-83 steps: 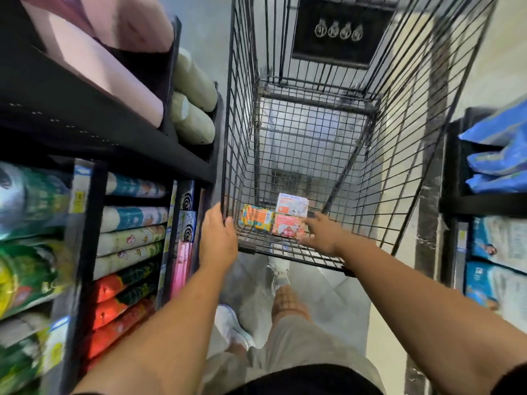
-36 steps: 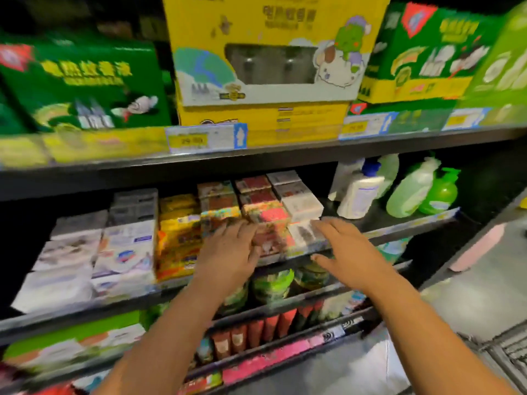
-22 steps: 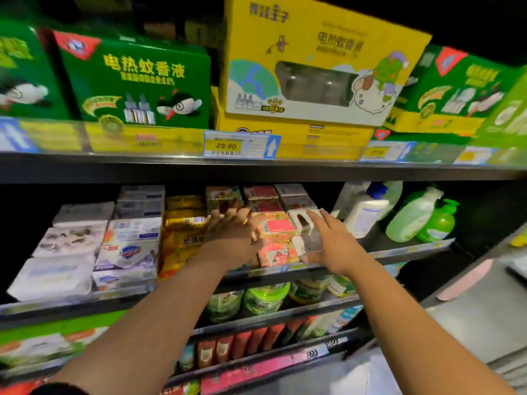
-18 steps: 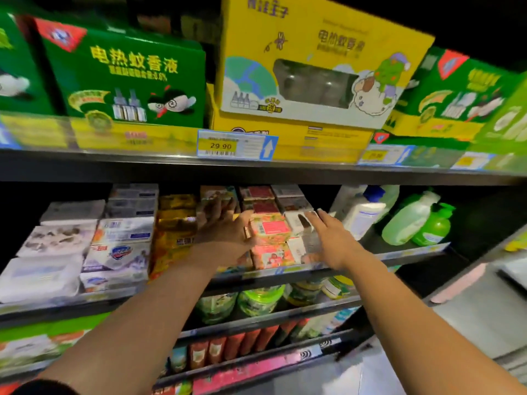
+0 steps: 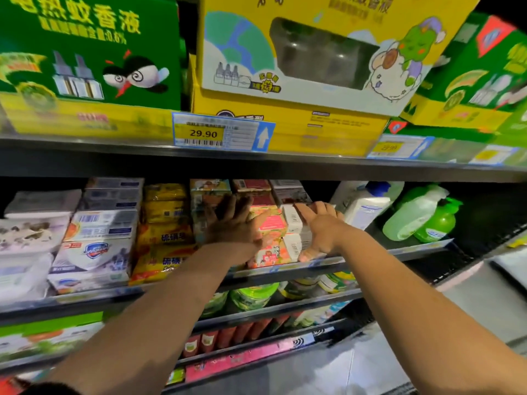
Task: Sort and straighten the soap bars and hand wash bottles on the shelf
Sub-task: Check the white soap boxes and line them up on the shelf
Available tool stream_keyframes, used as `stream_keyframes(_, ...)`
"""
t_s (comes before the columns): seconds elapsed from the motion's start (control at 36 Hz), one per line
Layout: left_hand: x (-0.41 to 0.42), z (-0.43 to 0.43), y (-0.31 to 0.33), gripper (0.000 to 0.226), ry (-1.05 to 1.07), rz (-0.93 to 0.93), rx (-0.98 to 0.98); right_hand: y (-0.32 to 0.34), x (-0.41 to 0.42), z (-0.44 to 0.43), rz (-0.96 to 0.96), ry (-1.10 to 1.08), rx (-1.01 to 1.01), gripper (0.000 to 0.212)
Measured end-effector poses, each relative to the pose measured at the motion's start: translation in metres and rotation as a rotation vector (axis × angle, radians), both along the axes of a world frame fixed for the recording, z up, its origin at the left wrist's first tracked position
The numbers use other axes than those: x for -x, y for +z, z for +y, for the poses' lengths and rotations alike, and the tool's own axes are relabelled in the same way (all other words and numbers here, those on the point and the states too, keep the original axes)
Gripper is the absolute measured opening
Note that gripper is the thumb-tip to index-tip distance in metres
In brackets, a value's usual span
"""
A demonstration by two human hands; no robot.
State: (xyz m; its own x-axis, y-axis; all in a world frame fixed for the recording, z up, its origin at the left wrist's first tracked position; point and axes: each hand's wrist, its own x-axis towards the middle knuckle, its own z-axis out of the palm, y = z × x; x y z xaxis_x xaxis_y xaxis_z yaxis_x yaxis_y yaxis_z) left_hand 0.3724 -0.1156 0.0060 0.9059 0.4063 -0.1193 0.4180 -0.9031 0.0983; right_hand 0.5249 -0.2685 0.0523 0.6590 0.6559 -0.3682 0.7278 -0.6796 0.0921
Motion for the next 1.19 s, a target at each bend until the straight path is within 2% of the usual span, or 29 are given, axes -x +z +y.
stream_keyframes(0.14,0.004,0.001,0.002,0.057,-0.020,0.004,0.011,-0.003,-0.005,-0.012,0.043,-0.033,-0.147,0.127)
stream_keyframes(0.36,0.001,0.004,0.005,0.052,-0.012,0.003,0.089,-0.014,-0.002,-0.030,0.006,-0.138,-0.376,0.081)
stream_keyframes(0.53,0.005,0.009,0.011,0.057,0.011,-0.087,0.256,-0.021,0.009,-0.042,0.080,-0.205,-0.655,0.074)
stream_keyframes(0.69,0.012,0.010,0.018,0.052,-0.002,-0.113,0.290,-0.026,0.039,-0.053,0.035,-0.220,-0.962,0.063)
stream_keyframes(0.78,0.016,0.014,0.024,0.056,-0.003,-0.167,0.433,-0.028,0.058,-0.056,0.078,-0.243,-1.072,0.056)
stream_keyframes(0.83,0.021,0.017,0.028,0.056,0.023,-0.236,0.555,-0.027,0.073,-0.059,0.152,-0.296,-1.143,0.051)
stream_keyframes(0.89,0.033,0.018,0.030,0.061,0.007,-0.263,0.548,-0.025,0.088,-0.062,0.283,-0.361,-1.221,0.047)
stream_keyframes(0.94,0.053,0.016,0.031,0.072,-0.090,-0.245,0.474,-0.023,0.104,-0.065,0.464,-0.420,-1.309,0.043)
stream_keyframes(1.03,0.089,0.001,0.036,0.084,-0.237,-0.271,0.534,-0.014,0.130,-0.065,0.669,-0.486,-1.365,0.035)
stream_keyframes(1.11,0.113,-0.019,0.036,0.075,-0.265,-0.394,0.624,-0.006,0.154,-0.059,0.791,-0.527,-1.402,0.025)
stream_keyframes(1.19,0.130,-0.032,0.038,0.054,-0.132,-0.619,0.760,0.002,0.175,-0.050,0.972,-0.568,-1.439,0.017)
